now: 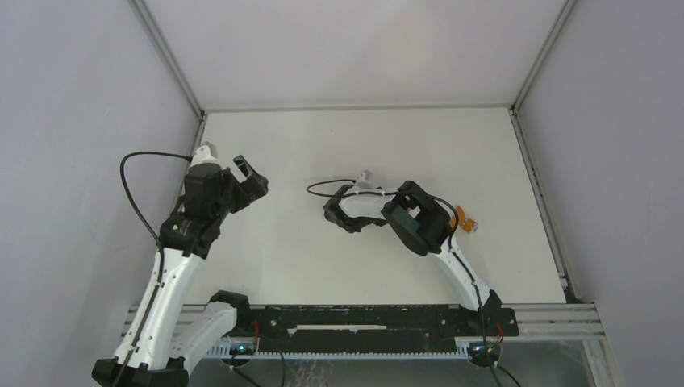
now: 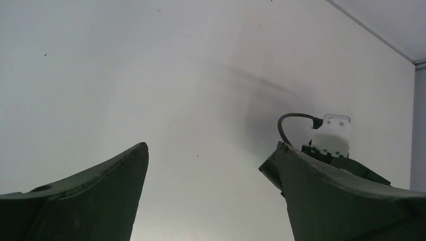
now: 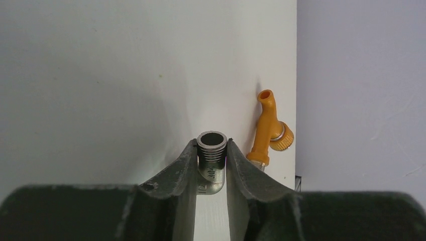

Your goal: Install the water faucets

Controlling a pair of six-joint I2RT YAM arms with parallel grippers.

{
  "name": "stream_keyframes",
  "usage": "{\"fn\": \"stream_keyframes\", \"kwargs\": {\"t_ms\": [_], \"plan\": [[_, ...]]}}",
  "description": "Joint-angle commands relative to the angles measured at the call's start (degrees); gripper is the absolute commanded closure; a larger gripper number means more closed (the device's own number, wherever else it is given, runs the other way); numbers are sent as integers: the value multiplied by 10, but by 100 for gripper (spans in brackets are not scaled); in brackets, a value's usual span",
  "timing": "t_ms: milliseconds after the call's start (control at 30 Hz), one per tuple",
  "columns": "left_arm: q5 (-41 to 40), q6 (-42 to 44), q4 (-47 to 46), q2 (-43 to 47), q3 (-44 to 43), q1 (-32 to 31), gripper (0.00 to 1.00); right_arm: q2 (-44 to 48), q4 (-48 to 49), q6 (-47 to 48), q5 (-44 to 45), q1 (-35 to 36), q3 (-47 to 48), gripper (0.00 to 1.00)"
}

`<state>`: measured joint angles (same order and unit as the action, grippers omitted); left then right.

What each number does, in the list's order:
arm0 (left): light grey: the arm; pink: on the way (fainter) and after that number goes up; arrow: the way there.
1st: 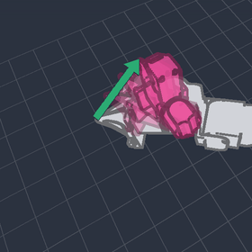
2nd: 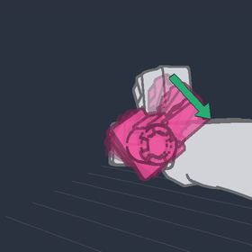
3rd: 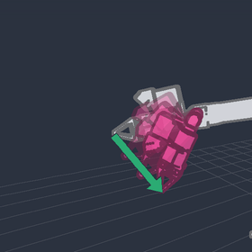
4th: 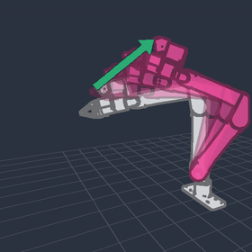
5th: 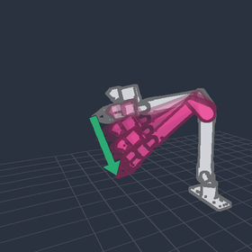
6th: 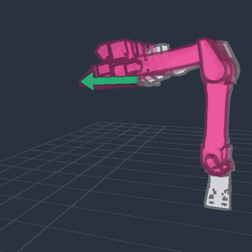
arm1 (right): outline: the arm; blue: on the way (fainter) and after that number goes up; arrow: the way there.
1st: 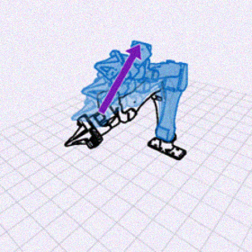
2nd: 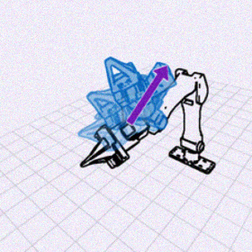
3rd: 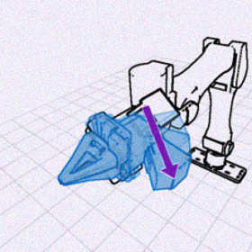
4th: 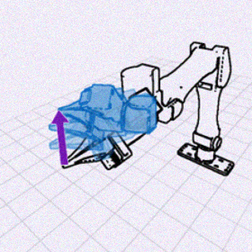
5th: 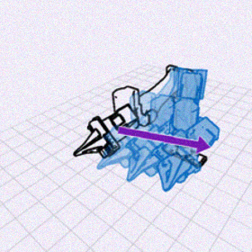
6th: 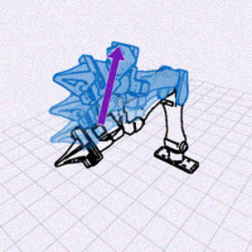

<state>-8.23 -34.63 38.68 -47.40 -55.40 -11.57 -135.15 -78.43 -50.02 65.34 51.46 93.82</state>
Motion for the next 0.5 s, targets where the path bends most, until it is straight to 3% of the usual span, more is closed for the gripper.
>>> {"fn": "stream_keyframes", "kwargs": {"t_ms": [0,300,467], "plan": [[13,-4,-18,2,7,5,0,23,46,32,-29,9,13,68],[14,-3,-18,4,6,5,0,48,78,65,-57,17,14,58],[17,-3,-19,5,6,5,0,75,89,79,-80,16,14,45]]}}
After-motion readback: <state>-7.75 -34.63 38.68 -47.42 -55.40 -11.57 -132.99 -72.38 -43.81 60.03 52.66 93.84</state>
